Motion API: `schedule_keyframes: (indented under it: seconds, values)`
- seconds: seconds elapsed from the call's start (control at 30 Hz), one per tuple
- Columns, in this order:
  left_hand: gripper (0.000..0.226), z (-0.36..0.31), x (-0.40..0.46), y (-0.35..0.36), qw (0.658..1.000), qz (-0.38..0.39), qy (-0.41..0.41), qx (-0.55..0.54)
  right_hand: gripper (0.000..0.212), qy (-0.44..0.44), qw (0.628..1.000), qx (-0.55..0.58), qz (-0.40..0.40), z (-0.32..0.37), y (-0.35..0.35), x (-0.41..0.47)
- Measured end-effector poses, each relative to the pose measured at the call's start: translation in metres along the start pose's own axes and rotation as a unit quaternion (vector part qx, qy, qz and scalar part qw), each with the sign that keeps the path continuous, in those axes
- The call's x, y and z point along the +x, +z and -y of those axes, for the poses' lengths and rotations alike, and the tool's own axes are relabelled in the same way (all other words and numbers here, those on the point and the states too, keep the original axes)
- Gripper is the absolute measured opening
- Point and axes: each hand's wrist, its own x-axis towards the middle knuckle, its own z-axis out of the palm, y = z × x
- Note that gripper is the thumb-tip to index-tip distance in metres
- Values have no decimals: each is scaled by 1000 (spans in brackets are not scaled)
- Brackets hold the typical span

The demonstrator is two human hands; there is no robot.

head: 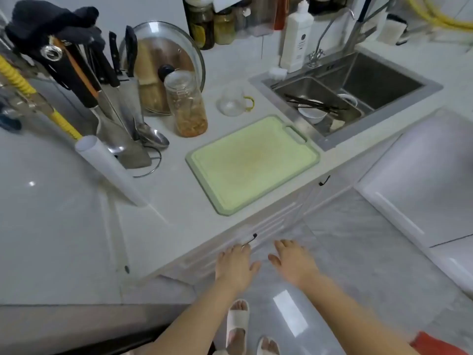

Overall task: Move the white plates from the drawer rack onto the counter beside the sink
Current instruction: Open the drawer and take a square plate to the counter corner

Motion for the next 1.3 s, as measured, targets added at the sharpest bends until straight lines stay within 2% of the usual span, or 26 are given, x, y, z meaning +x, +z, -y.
schedule_keyframes:
  seconds: [0.37, 0.53, 0.8, 1.0, 1.17, 1.3]
  values:
    - [65, 21, 51, 17, 998, 46, 29, -37, 54, 20, 998, 52, 30, 0, 8, 56]
    - [65, 25, 56, 28, 997, 60, 29, -29, 64, -5, 998, 28, 53, -7, 12, 71]
    - [67, 20, 76, 31, 1000, 19, 21, -9, 69, -85, 992, -79, 59, -11, 18, 110]
    - [71, 16, 77, 39, 1000, -15, 5, 21, 66, -105, 990, -87, 45, -19, 25, 125]
    - [72, 10, 79, 41, 999, -17, -26, 20, 61, -157, 984, -83, -8, -22, 26, 126]
    - [71, 6, 80, 44, 998, -17, -60, 12, 60, -174, 980, -95, 6, -18, 22, 130]
